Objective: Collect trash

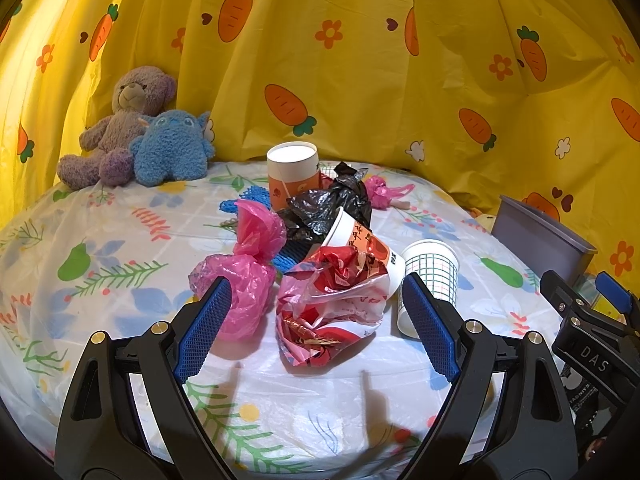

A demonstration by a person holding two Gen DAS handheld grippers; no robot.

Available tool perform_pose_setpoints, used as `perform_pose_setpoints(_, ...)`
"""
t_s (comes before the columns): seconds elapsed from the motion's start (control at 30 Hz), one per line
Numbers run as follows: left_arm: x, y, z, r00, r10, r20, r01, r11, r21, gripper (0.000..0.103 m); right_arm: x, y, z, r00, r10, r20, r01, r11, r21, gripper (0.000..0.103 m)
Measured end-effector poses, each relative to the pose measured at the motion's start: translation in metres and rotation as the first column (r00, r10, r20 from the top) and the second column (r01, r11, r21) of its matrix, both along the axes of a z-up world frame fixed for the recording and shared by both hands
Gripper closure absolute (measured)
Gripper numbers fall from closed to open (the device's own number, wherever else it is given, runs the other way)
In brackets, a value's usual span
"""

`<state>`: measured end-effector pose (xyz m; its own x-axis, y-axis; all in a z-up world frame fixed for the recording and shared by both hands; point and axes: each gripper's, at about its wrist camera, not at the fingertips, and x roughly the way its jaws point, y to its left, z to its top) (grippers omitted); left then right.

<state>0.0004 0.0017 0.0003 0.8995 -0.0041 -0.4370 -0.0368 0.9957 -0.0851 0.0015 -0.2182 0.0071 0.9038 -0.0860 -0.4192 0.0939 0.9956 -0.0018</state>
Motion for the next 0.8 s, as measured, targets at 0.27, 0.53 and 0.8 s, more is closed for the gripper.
perform_pose_setpoints(0.27,0.0029,-0.0034,-0.004,1.0,0.001,-0.001,-0.001,1.0,0.0,0.017,0.0009,0.0009,-0.0009,1.0,0.001,-0.001,-0.001,1.0,-0.001,0.005)
perform_pose_setpoints(0.53,0.0028,-0.0033,-0.0038,1.0,0.001,-0.001,-0.001,1.0,-0.001,0.017,0.0055,0.0062,-0.0022,1.0,0.008,-0.005,-0.008,1.0,-0.005,0.005)
perform_pose_setpoints(0.8,0.0067,-0.0037,-0.0084,1.0,0.0,-0.001,0.0,1.0,-0.003,0.017,0.0052,0.0059,-0.0022,1.0,0.008,-0.005,-0.008,1.0,-0.004,0.005)
